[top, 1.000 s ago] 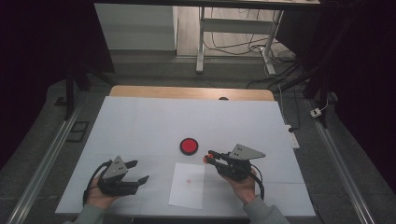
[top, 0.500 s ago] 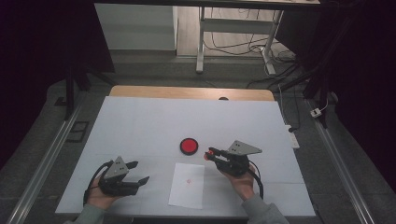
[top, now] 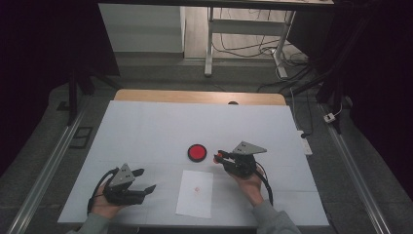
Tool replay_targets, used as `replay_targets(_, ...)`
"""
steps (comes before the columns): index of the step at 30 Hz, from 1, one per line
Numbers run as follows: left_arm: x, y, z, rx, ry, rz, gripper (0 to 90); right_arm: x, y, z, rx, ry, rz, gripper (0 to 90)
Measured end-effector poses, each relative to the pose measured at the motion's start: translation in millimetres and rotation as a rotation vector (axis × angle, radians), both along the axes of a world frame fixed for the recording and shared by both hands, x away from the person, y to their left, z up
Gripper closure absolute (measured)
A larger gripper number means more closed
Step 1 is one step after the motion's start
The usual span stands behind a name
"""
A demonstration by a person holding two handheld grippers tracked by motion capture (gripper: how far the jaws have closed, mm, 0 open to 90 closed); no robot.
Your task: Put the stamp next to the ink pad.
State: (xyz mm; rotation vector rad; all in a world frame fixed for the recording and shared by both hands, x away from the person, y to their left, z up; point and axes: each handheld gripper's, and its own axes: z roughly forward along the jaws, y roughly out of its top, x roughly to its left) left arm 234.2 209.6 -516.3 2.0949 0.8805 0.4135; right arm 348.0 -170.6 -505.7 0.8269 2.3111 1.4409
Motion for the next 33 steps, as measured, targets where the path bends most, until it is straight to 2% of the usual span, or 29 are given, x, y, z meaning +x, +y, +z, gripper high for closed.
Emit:
replay_targets(2,-0.2,-0.5,-0.4,0.003,0.000,-0.001,28.0,1.6,2.0,-3.2,-0.029,0.006,-0.003,71.9)
replay_targets(10,0.6,-0.1,-1.1,0.004,0.003,0.000,27.8,11.0,10.3,-15.3,-0.082,0.021,-0.019,71.9)
replay_targets(12,0.6,0.1,-1.3,0.005,0.004,-0.001,27.8,12.1,11.2,-17.2,-0.117,0.020,-0.026,71.8)
replay_targets(19,0.2,0.0,-1.1,0.006,0.003,-0.002,27.6,15.3,13.8,-22.8,-0.161,0.019,-0.024,71.8)
replay_targets(33,0.4,-0.3,-1.7,0.010,0.004,-0.001,27.4,16.1,14.2,-24.5,-0.157,0.027,-0.026,71.6)
